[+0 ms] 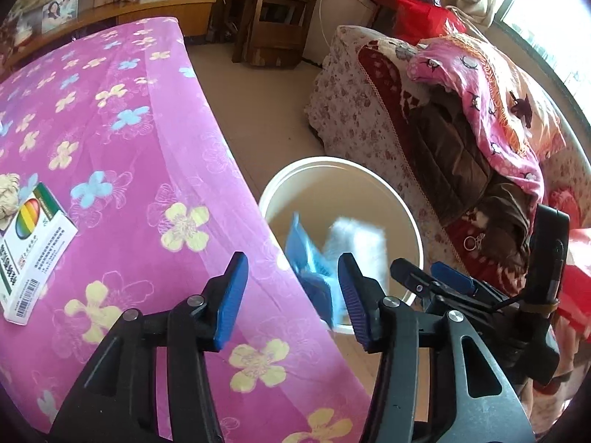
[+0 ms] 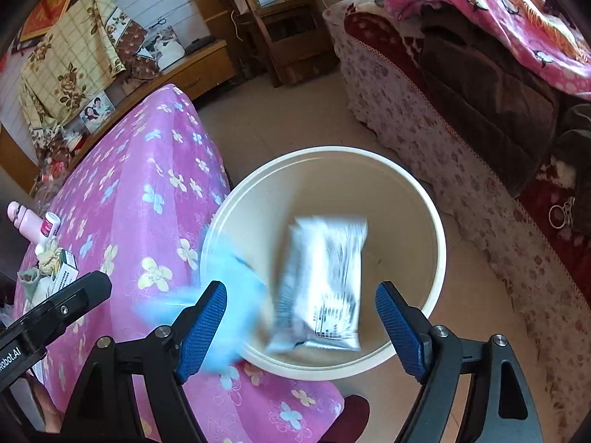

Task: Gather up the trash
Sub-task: 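Carry both packets over the white bucket and open both tools to drop them, then move both open tools back toward the remaining trash on the table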

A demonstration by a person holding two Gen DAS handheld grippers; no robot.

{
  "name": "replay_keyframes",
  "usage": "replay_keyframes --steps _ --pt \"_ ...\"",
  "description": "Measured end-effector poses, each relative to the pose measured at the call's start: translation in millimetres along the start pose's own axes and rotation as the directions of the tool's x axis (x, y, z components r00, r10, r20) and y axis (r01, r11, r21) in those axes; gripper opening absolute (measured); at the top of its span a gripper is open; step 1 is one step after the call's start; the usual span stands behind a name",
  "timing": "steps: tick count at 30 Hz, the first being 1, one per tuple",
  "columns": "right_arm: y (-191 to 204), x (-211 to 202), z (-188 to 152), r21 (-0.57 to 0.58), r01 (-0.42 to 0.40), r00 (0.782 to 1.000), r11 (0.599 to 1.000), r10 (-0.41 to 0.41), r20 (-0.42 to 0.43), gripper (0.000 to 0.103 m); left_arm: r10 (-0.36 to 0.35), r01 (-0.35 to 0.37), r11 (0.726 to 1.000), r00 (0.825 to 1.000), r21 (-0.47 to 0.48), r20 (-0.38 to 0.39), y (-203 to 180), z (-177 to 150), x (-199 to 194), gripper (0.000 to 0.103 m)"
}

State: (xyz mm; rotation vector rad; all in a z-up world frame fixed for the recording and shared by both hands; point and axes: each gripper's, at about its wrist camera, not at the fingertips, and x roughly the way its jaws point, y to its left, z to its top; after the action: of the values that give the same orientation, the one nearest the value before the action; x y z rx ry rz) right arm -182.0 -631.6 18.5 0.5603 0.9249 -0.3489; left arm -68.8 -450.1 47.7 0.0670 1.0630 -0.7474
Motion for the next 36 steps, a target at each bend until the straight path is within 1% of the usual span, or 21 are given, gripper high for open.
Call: replay_keyframes --steps 5,10,14,18,24,27,32,36 --pt "3.5 -1.9 -0.1 -0.004 -0.002 1.000 1.000 0.002 -0.004 0.081 0.022 -0.022 0.999 1.000 0.027 0.007 -0.7 -3.7 -6.5 0.049" --pt "14.5 -9.7 -1.5 -0.035 -0.004 1.000 0.999 0.004 0.002 0.081 0.086 -0.088 0.994 0.995 0.066 0.040 -1.8 -9.8 -18.0 0.049" --pt "28.5 -18.5 -4.5 -0.071 -0.006 1.000 0.997 0.007 0.013 0.081 0.131 -0.135 0.988 0.990 0.070 0.058 4.6 -14.4 -29.2 0.049" --pt "43.4 -29.4 -9.5 -0.104 -0.011 0.999 0.995 0.014 0.033 0.081 0.161 -0.166 0.985 0.984 0.056 0.079 16.1 -20.5 -44.4 0.049" --pt "74.3 -43.5 -23.2 -0.150 -0.048 0.997 0.988 0.056 0.047 0.081 0.204 -0.207 0.978 0.974 0.023 0.097 36.6 -33.9 -67.0 0.049" --pt "90.1 -47.0 -30.6 -0.169 -0.074 0.996 0.983 0.083 0.044 0.081 0.242 -0.245 0.969 0.964 0.017 0.109 48.4 -43.1 -79.7 0.049" --pt "122.7 -49.1 -44.1 -0.215 -0.107 0.993 0.971 0.116 0.029 0.081 0.271 -0.271 0.963 0.956 -0.017 0.111 71.0 -56.3 -96.7 0.049" --pt "144.7 -48.4 -53.2 -0.236 -0.133 0.990 0.963 0.139 0.011 0.081 0.305 -0.303 0.952 0.944 -0.040 0.124 90.0 -68.6 -113.3 0.049"
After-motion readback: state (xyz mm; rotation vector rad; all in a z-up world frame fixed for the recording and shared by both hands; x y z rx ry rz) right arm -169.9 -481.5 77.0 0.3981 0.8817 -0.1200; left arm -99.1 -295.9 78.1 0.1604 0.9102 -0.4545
